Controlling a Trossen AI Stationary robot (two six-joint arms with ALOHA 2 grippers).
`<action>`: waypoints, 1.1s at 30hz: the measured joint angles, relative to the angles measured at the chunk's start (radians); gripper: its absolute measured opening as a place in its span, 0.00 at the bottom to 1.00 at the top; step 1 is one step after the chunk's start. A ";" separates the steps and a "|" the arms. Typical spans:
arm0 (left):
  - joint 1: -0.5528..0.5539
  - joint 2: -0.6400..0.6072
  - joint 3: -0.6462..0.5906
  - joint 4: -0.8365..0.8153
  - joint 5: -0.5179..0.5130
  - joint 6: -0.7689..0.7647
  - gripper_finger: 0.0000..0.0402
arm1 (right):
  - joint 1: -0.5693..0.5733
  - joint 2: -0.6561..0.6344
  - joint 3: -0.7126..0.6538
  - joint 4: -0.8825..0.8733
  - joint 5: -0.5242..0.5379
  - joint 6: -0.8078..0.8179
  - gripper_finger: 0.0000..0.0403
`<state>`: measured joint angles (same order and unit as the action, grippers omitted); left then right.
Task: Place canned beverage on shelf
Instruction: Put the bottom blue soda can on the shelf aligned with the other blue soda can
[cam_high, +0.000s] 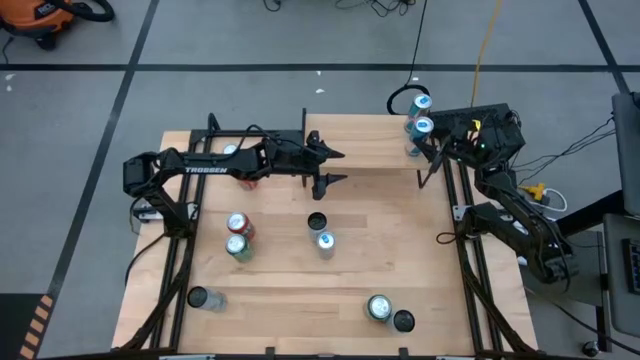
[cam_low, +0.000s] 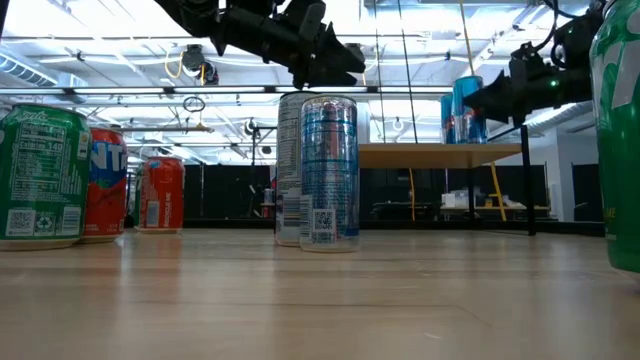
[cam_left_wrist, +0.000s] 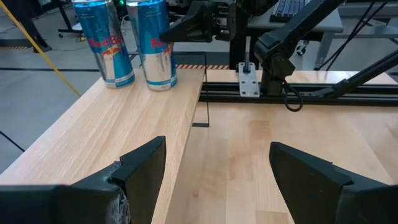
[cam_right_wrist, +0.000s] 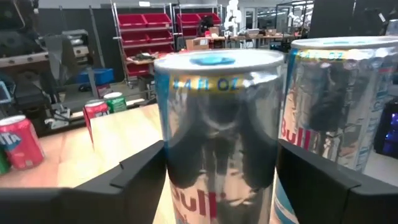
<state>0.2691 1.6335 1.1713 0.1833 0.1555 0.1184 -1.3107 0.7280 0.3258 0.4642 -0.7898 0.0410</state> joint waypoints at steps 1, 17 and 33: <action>0.000 0.000 0.000 -0.002 0.000 0.000 0.72 | 0.000 -0.006 0.003 -0.002 0.000 0.007 0.72; 0.020 0.000 0.000 -0.012 -0.013 0.083 0.72 | 0.020 -0.217 0.134 -0.484 0.068 0.065 0.72; 0.078 0.000 0.000 -0.053 -0.008 0.098 0.72 | 0.062 -0.363 0.207 -0.924 0.295 0.100 0.62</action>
<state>0.3473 1.6333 1.1709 0.1307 0.1478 0.2169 -1.2487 0.3650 0.5327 -0.4602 -0.4949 0.1405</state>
